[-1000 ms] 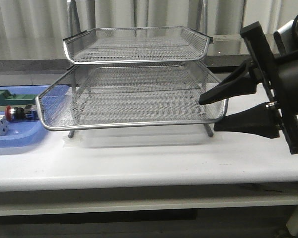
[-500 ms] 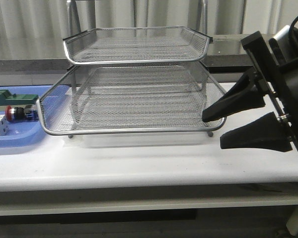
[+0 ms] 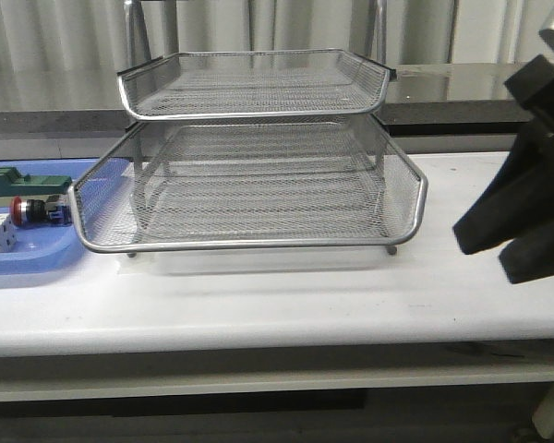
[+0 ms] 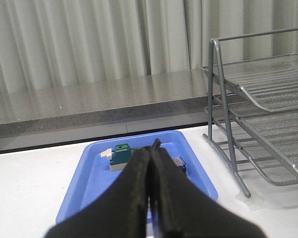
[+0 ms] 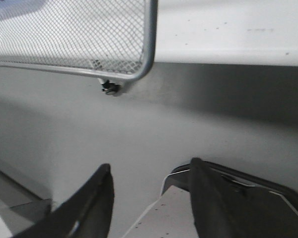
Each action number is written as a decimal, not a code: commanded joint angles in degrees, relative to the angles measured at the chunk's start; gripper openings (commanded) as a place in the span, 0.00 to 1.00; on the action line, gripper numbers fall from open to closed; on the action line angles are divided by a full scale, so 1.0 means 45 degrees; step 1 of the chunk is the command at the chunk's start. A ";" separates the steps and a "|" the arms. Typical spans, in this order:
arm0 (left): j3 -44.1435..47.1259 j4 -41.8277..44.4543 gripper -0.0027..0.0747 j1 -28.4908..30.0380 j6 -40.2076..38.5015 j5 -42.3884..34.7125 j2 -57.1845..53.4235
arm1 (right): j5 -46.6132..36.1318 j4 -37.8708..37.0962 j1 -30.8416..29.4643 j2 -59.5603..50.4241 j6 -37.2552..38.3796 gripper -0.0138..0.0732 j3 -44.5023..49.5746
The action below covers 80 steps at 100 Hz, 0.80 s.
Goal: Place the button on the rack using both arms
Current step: 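Release the tier and withdraw the right gripper upward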
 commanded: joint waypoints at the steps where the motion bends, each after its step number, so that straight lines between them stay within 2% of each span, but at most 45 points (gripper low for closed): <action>1: 0.0714 -0.0036 0.01 0.0030 -0.0108 -0.1035 -0.0409 | -0.0191 -0.1289 -0.0006 -0.1198 0.0927 0.59 -0.0558; 21: 0.0714 -0.0036 0.01 0.0030 -0.0108 -0.1035 -0.0409 | -0.0084 -0.4975 -0.0006 -0.3368 0.3441 0.59 -0.1422; 45: 0.0714 -0.0036 0.01 0.0030 -0.0108 -0.1035 -0.0409 | 0.1567 -1.0060 -0.0006 -0.5401 0.7232 0.59 -0.2373; 64: 0.0714 -0.0036 0.01 0.0030 -0.0108 -0.1035 -0.0409 | 0.3112 -1.2302 -0.0006 -0.6938 0.8711 0.59 -0.2401; 80: 0.0714 -0.0036 0.01 0.0030 -0.0108 -0.1035 -0.0409 | 0.3972 -1.3073 -0.0006 -0.8223 0.9053 0.59 -0.2401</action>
